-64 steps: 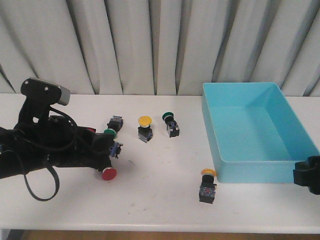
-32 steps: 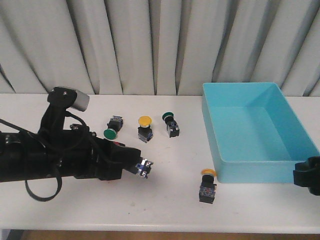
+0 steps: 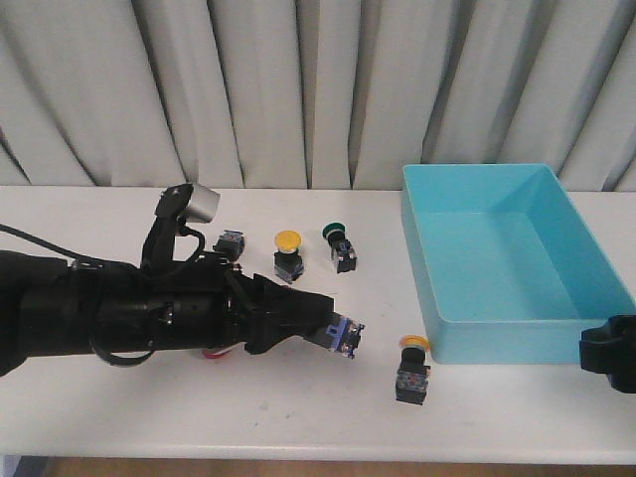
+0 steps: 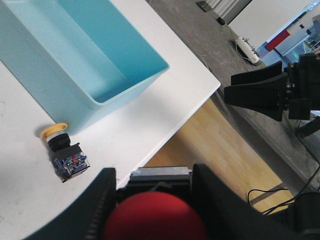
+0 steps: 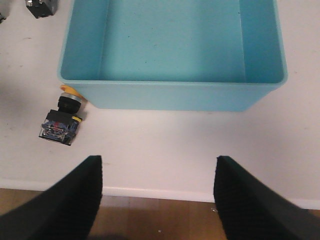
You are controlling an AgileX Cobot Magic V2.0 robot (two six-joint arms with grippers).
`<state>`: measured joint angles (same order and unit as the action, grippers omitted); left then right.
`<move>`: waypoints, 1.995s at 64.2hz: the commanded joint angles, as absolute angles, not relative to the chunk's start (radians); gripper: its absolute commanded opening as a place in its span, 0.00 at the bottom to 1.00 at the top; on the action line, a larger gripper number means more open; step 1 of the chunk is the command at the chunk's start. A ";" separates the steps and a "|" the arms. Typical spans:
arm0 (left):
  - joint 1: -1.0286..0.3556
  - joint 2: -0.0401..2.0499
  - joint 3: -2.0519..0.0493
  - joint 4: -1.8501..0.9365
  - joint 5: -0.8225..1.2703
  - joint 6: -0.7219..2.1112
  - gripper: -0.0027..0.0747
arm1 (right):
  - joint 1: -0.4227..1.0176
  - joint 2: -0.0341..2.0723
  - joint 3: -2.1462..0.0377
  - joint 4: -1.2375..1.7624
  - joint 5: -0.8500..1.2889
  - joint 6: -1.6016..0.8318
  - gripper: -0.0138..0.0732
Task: Pick red and yellow buttons and place in box
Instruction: 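Carry the red button with the left gripper toward the right arm, then bring the right gripper to the red button held by the left gripper, then grasp the red button with the right gripper and open the left gripper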
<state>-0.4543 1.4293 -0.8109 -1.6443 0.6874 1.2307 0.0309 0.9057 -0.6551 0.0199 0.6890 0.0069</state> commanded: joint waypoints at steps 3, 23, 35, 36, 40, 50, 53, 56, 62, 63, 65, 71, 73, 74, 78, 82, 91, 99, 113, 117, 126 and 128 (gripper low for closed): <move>-0.459 1.402 -0.844 -1.707 0.733 1.239 0.29 | 0.025 0.900 -0.684 0.008 0.650 0.000 0.68; -0.459 1.402 -0.842 -1.707 0.733 1.239 0.29 | 0.025 0.923 -0.688 0.358 0.653 -0.546 0.80; -0.459 1.402 -0.842 -1.706 0.733 1.239 0.29 | 0.066 0.980 -0.690 0.565 0.651 -0.886 0.85; -0.459 1.402 -0.842 -1.706 0.733 1.239 0.29 | 0.077 0.985 -0.690 0.567 0.651 -0.906 0.84; -0.459 1.402 -0.842 -1.706 0.733 1.239 0.29 | 0.138 1.010 -0.700 0.571 0.648 -0.969 0.82; -0.459 1.402 -0.842 -1.706 0.733 1.239 0.29 | 0.310 1.077 -0.746 0.504 0.610 -0.994 0.75; -0.459 1.402 -0.842 -1.706 0.733 1.239 0.29 | 0.360 1.095 -0.759 0.475 0.601 -0.996 0.74; -0.459 1.402 -0.842 -1.706 0.733 1.239 0.29 | 0.406 1.120 -0.772 0.440 0.589 -0.998 0.73; -0.459 1.402 -0.842 -1.706 0.733 1.239 0.29 | 0.481 1.162 -0.795 0.418 0.559 -0.998 0.73; -0.459 1.402 -0.842 -1.706 0.733 1.239 0.29 | 0.496 1.171 -0.800 0.418 0.547 -0.998 0.73; -0.459 1.402 -0.842 -1.706 0.733 1.239 0.29 | 0.520 1.183 -0.806 0.418 0.533 -0.998 0.73; -0.459 1.402 -0.842 -1.706 0.733 1.239 0.29 | 0.580 1.224 -0.831 0.418 0.469 -0.998 0.73; -0.459 1.402 -0.842 -1.706 0.733 1.239 0.29 | 0.595 1.234 -0.839 0.418 0.456 -1.000 0.73; -0.459 1.402 -0.842 -1.706 0.733 1.239 0.29 | 0.603 1.239 -0.844 0.418 0.444 -1.005 0.73; -0.459 1.402 -0.842 -1.706 0.733 1.239 0.29 | 0.638 1.258 -0.860 0.419 0.405 -1.025 0.73; -0.459 1.402 -0.842 -1.706 0.733 1.239 0.29 | 0.664 1.277 -0.871 0.419 0.362 -1.042 0.73; -0.459 1.402 -0.842 -1.706 0.734 1.239 0.29 | 0.682 1.302 -0.876 0.419 0.305 -1.057 0.73; -0.459 1.402 -0.842 -1.706 0.734 1.239 0.29 | 0.680 1.304 -0.876 0.419 0.303 -1.057 0.72; -0.459 1.402 -0.842 -1.706 0.733 1.239 0.29 | 0.680 1.302 -0.876 0.430 0.303 -1.054 0.65; -0.459 1.402 -0.842 -1.706 0.733 1.239 0.29 | 0.680 1.299 -0.876 0.434 0.304 -1.053 0.63; -0.459 1.402 -0.842 -1.706 0.733 1.239 0.29 | 0.680 1.299 -0.876 0.455 0.308 -1.053 0.58; -0.459 1.402 -0.842 -1.706 0.733 1.239 0.29 | 0.680 1.299 -0.876 0.456 0.310 -1.053 0.57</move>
